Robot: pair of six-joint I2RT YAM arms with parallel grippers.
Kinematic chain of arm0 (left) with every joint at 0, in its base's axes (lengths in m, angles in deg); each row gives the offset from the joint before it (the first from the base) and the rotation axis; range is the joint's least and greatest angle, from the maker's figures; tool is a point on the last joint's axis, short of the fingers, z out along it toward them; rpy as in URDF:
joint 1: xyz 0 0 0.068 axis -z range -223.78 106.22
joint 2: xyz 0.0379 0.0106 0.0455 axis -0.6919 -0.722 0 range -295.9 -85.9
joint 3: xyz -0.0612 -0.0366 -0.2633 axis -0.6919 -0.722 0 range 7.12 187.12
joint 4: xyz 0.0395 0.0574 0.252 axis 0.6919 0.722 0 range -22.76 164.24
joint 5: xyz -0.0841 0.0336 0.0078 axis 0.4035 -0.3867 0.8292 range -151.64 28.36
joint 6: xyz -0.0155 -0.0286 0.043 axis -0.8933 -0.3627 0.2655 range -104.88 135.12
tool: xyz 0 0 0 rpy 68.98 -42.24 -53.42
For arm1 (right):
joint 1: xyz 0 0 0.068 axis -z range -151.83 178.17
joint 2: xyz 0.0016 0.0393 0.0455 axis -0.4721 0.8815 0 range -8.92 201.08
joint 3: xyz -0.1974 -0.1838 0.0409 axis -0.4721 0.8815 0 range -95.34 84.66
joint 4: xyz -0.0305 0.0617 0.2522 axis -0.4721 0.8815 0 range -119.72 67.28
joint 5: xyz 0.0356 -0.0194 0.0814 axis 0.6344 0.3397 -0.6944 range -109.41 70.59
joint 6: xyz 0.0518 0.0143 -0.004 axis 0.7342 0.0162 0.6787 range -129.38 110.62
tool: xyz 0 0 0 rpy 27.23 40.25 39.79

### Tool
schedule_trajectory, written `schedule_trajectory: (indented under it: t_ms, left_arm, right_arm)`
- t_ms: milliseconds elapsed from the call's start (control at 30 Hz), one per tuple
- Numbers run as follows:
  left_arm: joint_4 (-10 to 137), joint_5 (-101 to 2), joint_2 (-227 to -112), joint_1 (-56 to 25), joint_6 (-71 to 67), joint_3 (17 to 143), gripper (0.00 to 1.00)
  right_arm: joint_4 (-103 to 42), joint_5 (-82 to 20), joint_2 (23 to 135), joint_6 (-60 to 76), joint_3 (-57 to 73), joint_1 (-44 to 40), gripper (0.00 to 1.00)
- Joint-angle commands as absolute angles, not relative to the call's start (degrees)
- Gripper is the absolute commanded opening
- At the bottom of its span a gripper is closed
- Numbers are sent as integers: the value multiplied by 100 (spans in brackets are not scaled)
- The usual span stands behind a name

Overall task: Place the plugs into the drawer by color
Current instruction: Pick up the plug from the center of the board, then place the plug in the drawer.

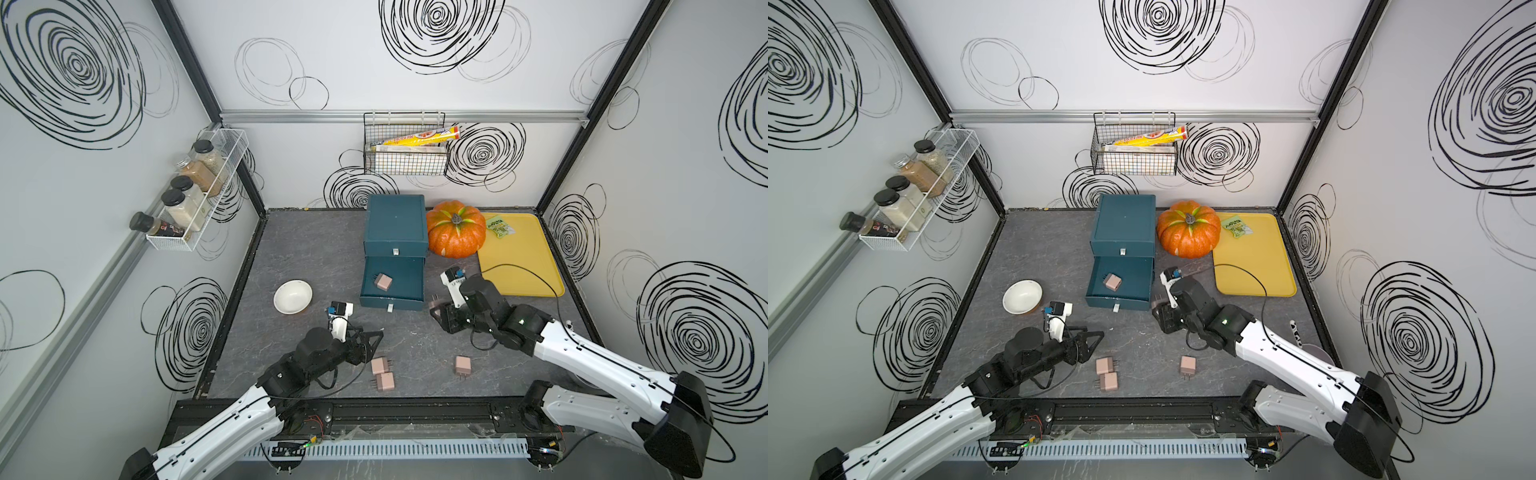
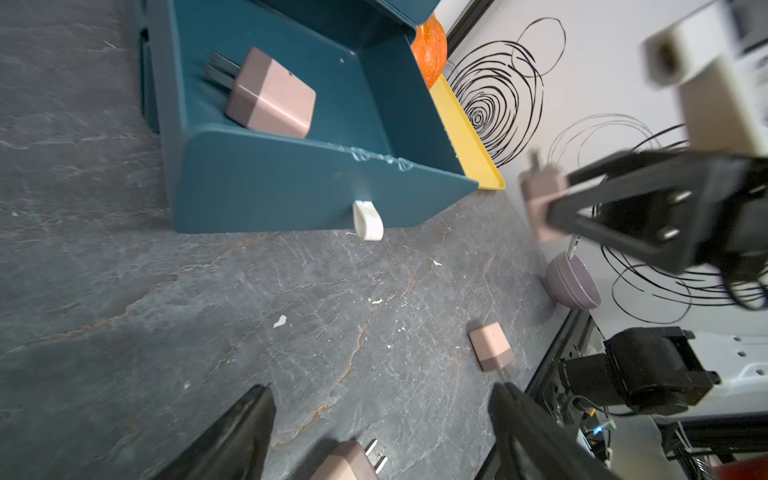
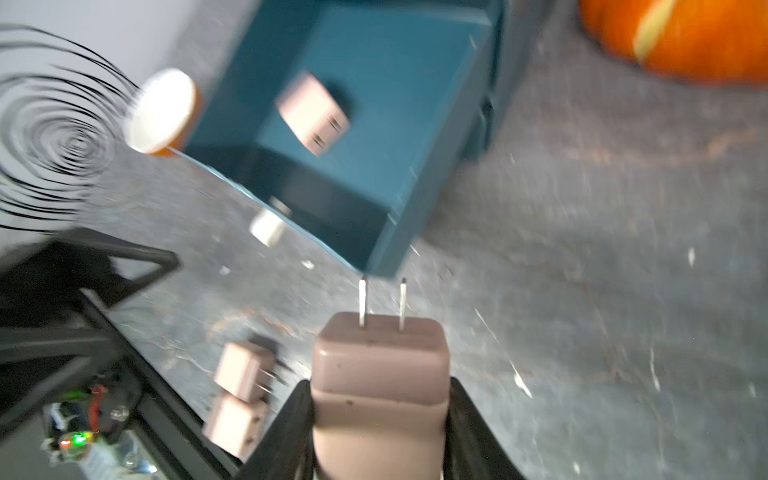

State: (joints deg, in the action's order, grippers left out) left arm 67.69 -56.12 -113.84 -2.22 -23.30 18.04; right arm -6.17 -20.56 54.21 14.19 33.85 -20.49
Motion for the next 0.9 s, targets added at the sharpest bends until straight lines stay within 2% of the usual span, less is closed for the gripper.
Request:
schedule_trajectory:
  t_ms: [0, 100, 233, 367, 600, 867]
  left_arm:
    - [6766, -5831, -11315, -239, -2392, 1805, 88]
    - [6741, -5799, -11435, -239, -2332, 1798, 88]
    - [6739, -5783, -11610, -251, -2319, 1820, 88]
    - [6699, -5748, -11609, -259, -2329, 1794, 88]
    - [6684, -5712, -11575, -264, -2340, 1794, 88]
    - [6685, -5700, -11543, -262, -2343, 1793, 88]
  right_arm:
    - [-493, -2822, 6365, -363, 2327, -2073, 28]
    - [305, -2724, 7622, -1149, 1002, -2078, 29]
    - [692, -2507, 8684, -1685, 78, -2069, 30]
    - [996, -2711, 9470, -1884, -550, -1912, 29]
    - [1302, -2083, 10288, -2063, -972, -1861, 30]
    - [1381, -1832, 10366, -1971, -1084, -1858, 52]
